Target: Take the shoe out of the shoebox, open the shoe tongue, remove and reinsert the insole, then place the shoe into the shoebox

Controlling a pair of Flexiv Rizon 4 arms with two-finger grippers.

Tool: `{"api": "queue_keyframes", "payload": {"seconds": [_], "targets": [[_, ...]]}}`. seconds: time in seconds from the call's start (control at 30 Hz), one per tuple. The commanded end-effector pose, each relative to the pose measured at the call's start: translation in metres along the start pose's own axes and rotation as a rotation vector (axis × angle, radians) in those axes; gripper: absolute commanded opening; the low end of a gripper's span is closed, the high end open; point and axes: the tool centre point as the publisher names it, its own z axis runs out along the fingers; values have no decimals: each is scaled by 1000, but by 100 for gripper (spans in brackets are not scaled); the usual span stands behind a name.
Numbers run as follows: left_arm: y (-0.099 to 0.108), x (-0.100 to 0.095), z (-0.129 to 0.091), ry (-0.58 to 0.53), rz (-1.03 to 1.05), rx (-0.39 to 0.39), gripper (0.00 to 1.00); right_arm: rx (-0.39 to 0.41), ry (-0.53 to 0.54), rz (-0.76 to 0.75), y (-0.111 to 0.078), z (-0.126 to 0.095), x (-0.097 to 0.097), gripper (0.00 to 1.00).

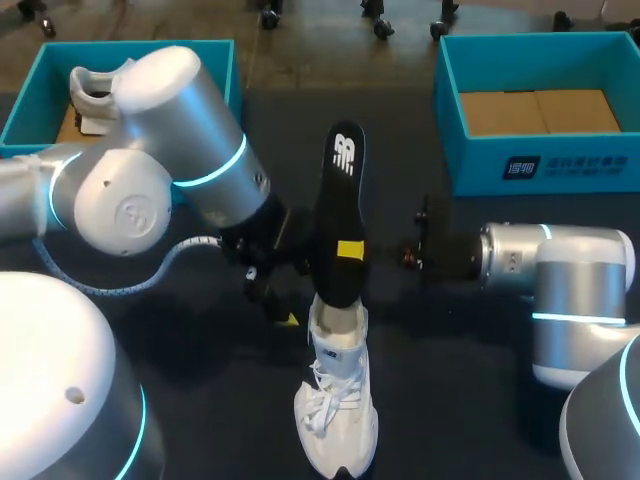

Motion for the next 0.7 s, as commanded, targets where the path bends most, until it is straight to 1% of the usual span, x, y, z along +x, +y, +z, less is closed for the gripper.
{"api": "queue_keyframes", "payload": {"seconds": [0.03,0.1,0.57,0.7], "targets": [[1,3,4,2,-5,-5,100,-13,8,-8,-9,3,2,0],[3,4,5,20,-11,-8,100,-24,9,-11,-10,2,3,0],[3,4,5,20,-11,-8,100,-24,9,-11,-10,2,3,0],[2,6,5,11,-14,0,100,-37,9,-21,-14,0,4,0]]}}
